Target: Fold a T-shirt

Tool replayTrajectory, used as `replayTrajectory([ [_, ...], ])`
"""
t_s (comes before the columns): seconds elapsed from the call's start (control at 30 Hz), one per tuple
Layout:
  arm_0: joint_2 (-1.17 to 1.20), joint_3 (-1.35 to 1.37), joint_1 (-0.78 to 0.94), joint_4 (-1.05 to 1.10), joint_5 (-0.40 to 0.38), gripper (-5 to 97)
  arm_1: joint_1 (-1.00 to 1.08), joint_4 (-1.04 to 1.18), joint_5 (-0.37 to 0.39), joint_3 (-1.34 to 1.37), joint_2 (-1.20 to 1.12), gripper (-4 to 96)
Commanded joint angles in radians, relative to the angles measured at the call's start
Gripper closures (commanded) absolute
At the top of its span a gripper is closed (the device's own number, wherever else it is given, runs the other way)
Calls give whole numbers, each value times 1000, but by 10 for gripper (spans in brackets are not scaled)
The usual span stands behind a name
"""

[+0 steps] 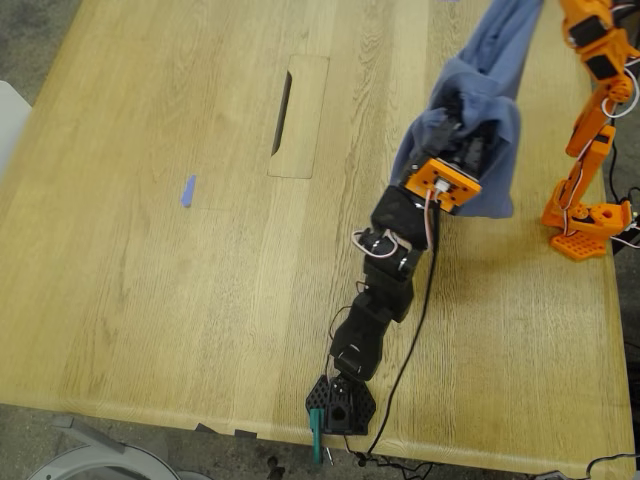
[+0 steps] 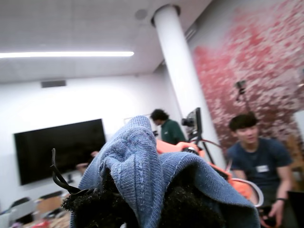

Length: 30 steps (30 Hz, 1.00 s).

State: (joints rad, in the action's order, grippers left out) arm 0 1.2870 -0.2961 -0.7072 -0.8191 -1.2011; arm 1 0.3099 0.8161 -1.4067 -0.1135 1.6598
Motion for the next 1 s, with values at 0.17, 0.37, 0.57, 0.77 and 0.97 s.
replayTrajectory([
  [0.17,-46,-43,-222,-55,-32,919,75,249,3,-15,144,911],
  [0.37,-60,-43,-212,-225,-60,919,75,410,8,-15,146,909],
  [0.57,-44,-44,-156,-430,-61,919,55,594,9,-15,150,910],
  [0.77,-51,-44,-72,-617,-74,919,23,710,14,-15,129,910],
  [0.97,-34,-43,8,-982,-104,919,-3,755,17,-15,89,910],
])
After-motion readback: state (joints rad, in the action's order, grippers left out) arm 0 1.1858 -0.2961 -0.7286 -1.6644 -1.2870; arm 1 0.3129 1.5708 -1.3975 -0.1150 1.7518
